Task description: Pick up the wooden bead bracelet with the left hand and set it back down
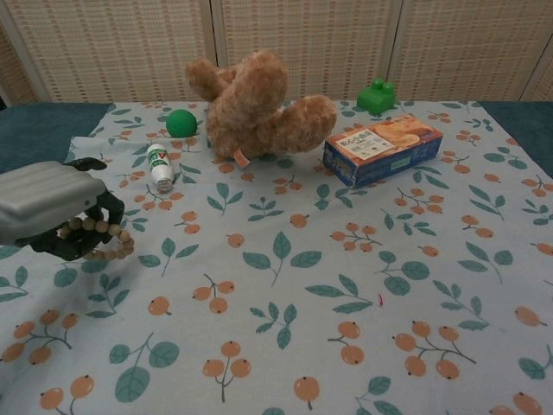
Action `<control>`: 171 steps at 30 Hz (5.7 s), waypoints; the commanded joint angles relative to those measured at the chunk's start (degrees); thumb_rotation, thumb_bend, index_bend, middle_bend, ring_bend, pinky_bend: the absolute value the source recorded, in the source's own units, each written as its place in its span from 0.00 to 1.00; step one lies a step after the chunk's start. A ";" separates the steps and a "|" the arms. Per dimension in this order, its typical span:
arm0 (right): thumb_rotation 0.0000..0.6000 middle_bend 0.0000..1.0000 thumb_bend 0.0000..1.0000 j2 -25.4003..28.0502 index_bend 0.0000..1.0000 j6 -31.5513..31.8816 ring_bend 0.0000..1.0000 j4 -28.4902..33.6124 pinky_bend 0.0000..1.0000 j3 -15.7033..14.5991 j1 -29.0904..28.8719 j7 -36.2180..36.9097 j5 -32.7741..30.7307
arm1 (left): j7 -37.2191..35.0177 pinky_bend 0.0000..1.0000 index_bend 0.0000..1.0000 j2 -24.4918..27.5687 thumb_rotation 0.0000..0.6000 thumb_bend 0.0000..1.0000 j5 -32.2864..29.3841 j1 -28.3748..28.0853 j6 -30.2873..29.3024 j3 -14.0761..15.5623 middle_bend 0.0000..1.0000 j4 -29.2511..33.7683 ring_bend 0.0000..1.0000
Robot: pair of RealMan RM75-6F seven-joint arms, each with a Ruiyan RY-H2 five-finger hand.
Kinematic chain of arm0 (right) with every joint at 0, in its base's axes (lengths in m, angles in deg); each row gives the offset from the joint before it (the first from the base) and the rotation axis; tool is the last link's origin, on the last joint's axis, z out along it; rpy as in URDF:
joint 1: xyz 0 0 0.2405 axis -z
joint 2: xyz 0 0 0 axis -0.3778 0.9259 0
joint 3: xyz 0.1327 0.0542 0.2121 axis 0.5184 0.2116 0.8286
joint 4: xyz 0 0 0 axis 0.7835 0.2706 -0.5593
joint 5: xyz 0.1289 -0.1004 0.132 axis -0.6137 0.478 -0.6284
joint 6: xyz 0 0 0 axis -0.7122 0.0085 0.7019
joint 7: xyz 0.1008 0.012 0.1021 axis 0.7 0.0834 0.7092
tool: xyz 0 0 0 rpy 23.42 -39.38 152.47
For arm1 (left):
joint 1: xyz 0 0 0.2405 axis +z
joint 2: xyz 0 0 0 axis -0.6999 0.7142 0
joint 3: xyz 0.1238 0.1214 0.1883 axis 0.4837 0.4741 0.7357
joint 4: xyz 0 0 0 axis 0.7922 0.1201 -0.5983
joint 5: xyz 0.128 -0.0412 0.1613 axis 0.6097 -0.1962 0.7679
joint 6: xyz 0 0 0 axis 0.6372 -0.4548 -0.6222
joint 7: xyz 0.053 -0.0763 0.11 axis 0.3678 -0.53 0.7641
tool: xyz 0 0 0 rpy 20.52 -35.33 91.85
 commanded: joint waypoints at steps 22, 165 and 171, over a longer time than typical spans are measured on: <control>0.92 0.00 0.24 -0.13 0.00 -0.43 0.00 0.22 0.00 0.09 0.00 -0.53 -0.29 | -55.37 0.00 0.44 15.36 0.89 0.53 -55.12 18.55 78.14 -48.15 0.55 -3.05 0.26; 0.92 0.00 0.24 0.32 0.00 1.61 0.00 0.10 0.00 -0.07 1.04 0.37 1.00 | -53.76 0.00 0.56 2.84 0.93 1.00 -28.84 22.08 75.39 -44.69 0.52 -1.33 0.21; 0.92 0.00 0.24 0.33 0.00 1.57 0.00 0.13 0.00 -0.07 1.06 0.31 0.97 | -53.55 0.00 0.56 2.38 0.96 1.00 -30.61 22.26 76.35 -45.06 0.52 -2.02 0.21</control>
